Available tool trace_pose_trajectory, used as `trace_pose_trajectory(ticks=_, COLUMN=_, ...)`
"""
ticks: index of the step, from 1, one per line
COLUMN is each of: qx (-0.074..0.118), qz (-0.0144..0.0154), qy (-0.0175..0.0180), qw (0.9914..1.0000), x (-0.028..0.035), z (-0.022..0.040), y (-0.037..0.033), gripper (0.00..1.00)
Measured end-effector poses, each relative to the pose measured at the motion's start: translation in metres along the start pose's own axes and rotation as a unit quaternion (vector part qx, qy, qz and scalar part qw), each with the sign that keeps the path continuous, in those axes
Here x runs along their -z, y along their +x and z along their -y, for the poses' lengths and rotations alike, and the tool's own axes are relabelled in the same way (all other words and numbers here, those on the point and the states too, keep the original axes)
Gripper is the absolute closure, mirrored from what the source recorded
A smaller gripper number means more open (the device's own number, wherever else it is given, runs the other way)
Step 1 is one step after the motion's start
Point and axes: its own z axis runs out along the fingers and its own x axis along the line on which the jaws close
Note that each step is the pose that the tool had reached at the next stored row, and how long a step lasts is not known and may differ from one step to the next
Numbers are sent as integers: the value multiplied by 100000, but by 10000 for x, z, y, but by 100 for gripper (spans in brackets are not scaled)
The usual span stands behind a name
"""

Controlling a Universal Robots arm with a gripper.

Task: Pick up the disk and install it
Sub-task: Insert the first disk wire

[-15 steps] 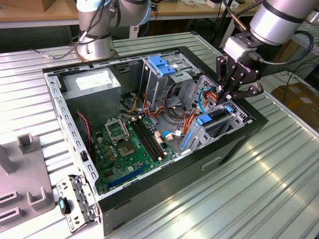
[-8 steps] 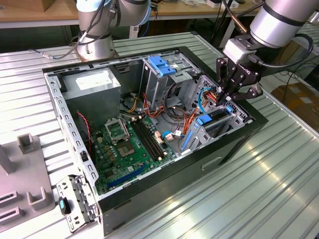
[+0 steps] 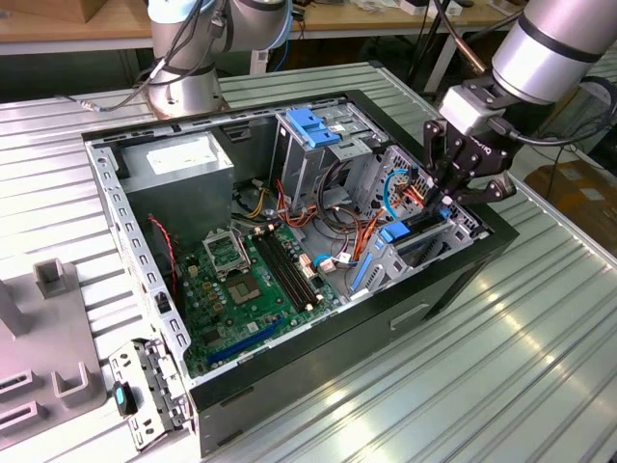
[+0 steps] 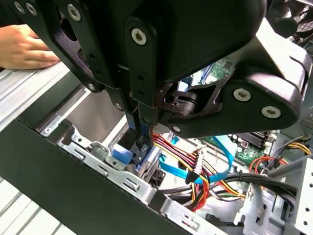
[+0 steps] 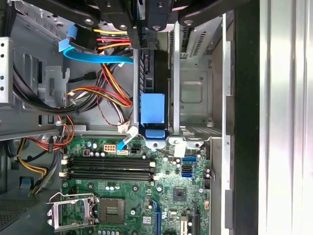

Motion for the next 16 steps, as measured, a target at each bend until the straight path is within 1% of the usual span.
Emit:
trace_pose_trajectory(ticks=2, qx=388, qz=13, qy=-19, qw=99999, x=-1, z=-17, y=4, gripper=84)
trace_pose_trajectory(ticks=7, qx=1564, qz=0, qy=-92, qw=99988, x=-3, z=-17, y=8, gripper=84)
trace_pose_trajectory(ticks=9, qx=1382, qz=7, qy=-137, qw=99990, x=-8, z=10, y=8, gripper=84)
trace_pose_trajectory(ticks=16, qx=886, qz=12, qy=-143, qw=99996, x=-29, z=11, y=10, gripper=84)
